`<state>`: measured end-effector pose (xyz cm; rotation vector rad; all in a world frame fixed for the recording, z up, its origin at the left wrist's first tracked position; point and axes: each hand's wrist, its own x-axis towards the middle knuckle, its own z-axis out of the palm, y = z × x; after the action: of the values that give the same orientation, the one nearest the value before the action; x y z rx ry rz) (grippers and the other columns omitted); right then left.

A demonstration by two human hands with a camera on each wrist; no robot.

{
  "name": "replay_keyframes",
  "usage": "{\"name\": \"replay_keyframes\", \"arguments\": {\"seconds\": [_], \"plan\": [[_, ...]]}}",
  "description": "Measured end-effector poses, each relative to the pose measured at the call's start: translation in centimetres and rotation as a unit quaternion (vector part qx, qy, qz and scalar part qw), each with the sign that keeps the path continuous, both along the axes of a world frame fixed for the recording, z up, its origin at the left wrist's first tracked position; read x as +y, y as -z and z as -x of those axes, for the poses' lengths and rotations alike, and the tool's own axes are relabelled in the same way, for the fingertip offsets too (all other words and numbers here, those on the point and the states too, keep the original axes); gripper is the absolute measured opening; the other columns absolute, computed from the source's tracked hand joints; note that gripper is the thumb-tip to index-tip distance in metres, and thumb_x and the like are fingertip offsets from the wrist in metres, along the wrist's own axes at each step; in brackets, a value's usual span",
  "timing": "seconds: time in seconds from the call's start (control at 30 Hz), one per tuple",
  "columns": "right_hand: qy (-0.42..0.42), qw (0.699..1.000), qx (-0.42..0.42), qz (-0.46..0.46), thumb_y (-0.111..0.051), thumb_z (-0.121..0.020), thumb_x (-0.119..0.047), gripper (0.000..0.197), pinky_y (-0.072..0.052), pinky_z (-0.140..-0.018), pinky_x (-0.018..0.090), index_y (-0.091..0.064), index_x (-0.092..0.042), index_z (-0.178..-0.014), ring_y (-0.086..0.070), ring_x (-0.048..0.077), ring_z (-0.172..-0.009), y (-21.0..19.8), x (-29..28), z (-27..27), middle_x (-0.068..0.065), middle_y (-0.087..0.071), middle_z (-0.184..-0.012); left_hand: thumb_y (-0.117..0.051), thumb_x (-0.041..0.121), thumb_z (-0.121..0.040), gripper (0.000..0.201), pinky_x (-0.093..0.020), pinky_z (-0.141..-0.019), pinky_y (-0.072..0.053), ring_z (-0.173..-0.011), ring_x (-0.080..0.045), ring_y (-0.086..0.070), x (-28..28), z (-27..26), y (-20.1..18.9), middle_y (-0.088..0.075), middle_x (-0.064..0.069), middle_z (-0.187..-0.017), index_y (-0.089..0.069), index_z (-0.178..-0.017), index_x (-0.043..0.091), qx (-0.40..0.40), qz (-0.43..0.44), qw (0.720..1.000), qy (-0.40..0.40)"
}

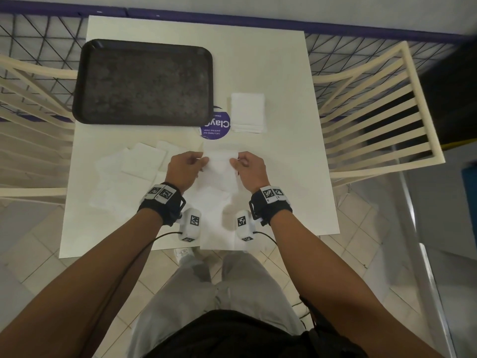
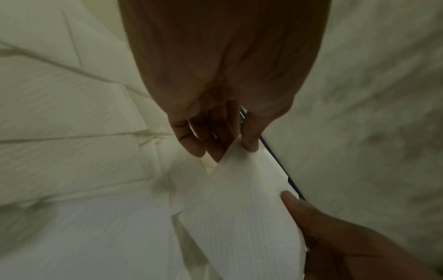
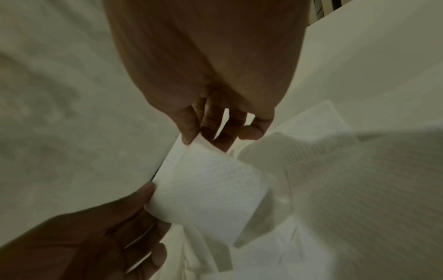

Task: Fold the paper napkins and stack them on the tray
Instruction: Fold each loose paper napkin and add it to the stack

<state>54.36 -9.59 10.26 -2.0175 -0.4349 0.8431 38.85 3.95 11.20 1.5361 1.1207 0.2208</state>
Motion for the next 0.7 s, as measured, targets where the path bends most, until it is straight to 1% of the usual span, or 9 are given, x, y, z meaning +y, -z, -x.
{"name": "replay_keyframes", "arguments": {"seconds": [0.07, 0.13, 0.23, 0.3, 0.37, 0.47, 0.5, 0.57, 0.7], "plan": [[0.006, 1.000, 0.001, -0.006, -0.071, -0.090, -0.027, 0.015, -0.051, -0.081, 0.034, -0.068, -0.013, -0.092, -0.055, 0.015, -0.068, -0.1, 0.2, -0.2, -0.012, -0.057, -0.062, -0.076, 0.039, -0.089, 0.019, -0.049, -0.084, -0.061, -0.083, -0.029, -0.072, 0.1, 0.0, -0.2, -0.076, 0.000, -0.084, -0.075, -0.097, 0.022, 0.000, 0.003, 1.000, 0.004], [0.009, 1.000, 0.003, -0.015, -0.071, -0.090, -0.028, 0.016, -0.052, -0.083, 0.035, -0.069, -0.013, -0.096, -0.057, 0.014, -0.071, -0.4, 0.3, -0.3, -0.001, -0.067, -0.073, -0.078, 0.034, -0.089, 0.010, -0.046, -0.082, -0.059, -0.078, -0.022, -0.068, 0.1, -0.1, -0.5, -0.074, 0.001, -0.082, -0.072, -0.089, 0.025, -0.016, 0.019, 1.000, -0.006], [0.003, 1.000, -0.003, -0.018, -0.069, -0.092, -0.025, 0.012, -0.050, -0.084, 0.031, -0.070, -0.014, -0.098, -0.059, 0.014, -0.076, -0.8, 0.5, -0.3, 0.001, -0.068, -0.078, -0.076, 0.017, -0.092, 0.009, -0.044, -0.076, -0.059, -0.072, -0.017, -0.066, -0.1, -0.1, -1.1, -0.072, 0.006, -0.074, -0.069, -0.090, 0.021, -0.051, 0.056, 0.997, -0.019], [0.000, 1.000, 0.000, -0.020, -0.069, -0.092, -0.023, 0.009, -0.050, -0.085, 0.032, -0.069, -0.017, -0.099, -0.061, 0.017, -0.077, -0.9, 0.6, -0.4, 0.004, -0.066, -0.077, -0.074, 0.012, -0.093, 0.010, -0.039, -0.069, -0.059, -0.069, -0.018, -0.066, -0.2, 0.0, -1.3, -0.073, 0.007, -0.072, -0.069, -0.091, 0.020, -0.065, 0.069, 0.995, -0.020], [-0.002, 1.000, 0.019, -0.024, -0.070, -0.091, -0.022, 0.010, -0.053, -0.078, 0.032, -0.067, -0.020, -0.101, -0.064, 0.018, -0.075, -1.0, 0.7, -0.4, 0.008, -0.067, -0.077, -0.073, 0.012, -0.094, 0.006, -0.038, -0.064, -0.057, -0.070, -0.023, -0.066, -0.1, 0.1, -1.4, -0.075, -0.002, -0.079, -0.069, -0.093, 0.017, -0.067, 0.070, 0.995, -0.026], [-0.011, 0.997, 0.062, -0.038, -0.068, -0.092, -0.012, 0.016, -0.044, -0.059, 0.019, -0.065, -0.016, -0.107, -0.057, 0.004, -0.059, -1.6, 0.5, -0.4, -0.010, -0.060, -0.061, -0.072, 0.012, -0.094, 0.007, -0.038, -0.063, -0.057, -0.069, -0.022, -0.066, 0.0, 0.2, -1.5, -0.073, -0.008, -0.083, -0.068, -0.095, 0.017, -0.077, 0.079, 0.992, -0.053], [-0.011, 0.996, 0.074, -0.046, -0.068, -0.091, -0.009, 0.016, -0.042, -0.056, 0.018, -0.065, -0.014, -0.107, -0.056, 0.004, -0.059, -1.8, 0.5, -0.4, -0.010, -0.059, -0.061, -0.071, 0.011, -0.095, 0.007, -0.037, -0.063, -0.057, -0.069, -0.021, -0.066, -0.1, 0.2, -1.5, -0.072, -0.008, -0.084, -0.067, -0.096, 0.016, -0.084, 0.085, 0.991, -0.059], [-0.010, 0.994, 0.092, -0.061, -0.068, -0.089, -0.007, 0.015, -0.043, -0.056, 0.022, -0.067, -0.014, -0.103, -0.057, 0.010, -0.066, -1.9, 0.5, -0.4, 0.001, -0.061, -0.071, -0.068, 0.006, -0.096, 0.009, -0.038, -0.067, -0.058, -0.073, -0.023, -0.066, -0.1, 0.2, -1.6, -0.073, -0.011, -0.087, -0.067, -0.099, 0.014, -0.099, 0.101, 0.988, -0.063], [0.001, 0.990, 0.119, -0.081, -0.066, -0.082, 0.001, 0.017, -0.049, -0.067, 0.035, -0.072, -0.015, -0.088, -0.061, 0.021, -0.078, -1.7, 0.6, -0.2, 0.009, -0.070, -0.085, -0.064, -0.001, -0.094, 0.011, -0.044, -0.082, -0.061, -0.083, -0.028, -0.067, 0.0, 0.5, -1.3, -0.072, -0.015, -0.093, -0.072, -0.094, 0.008, -0.124, 0.125, 0.982, -0.071]]}}
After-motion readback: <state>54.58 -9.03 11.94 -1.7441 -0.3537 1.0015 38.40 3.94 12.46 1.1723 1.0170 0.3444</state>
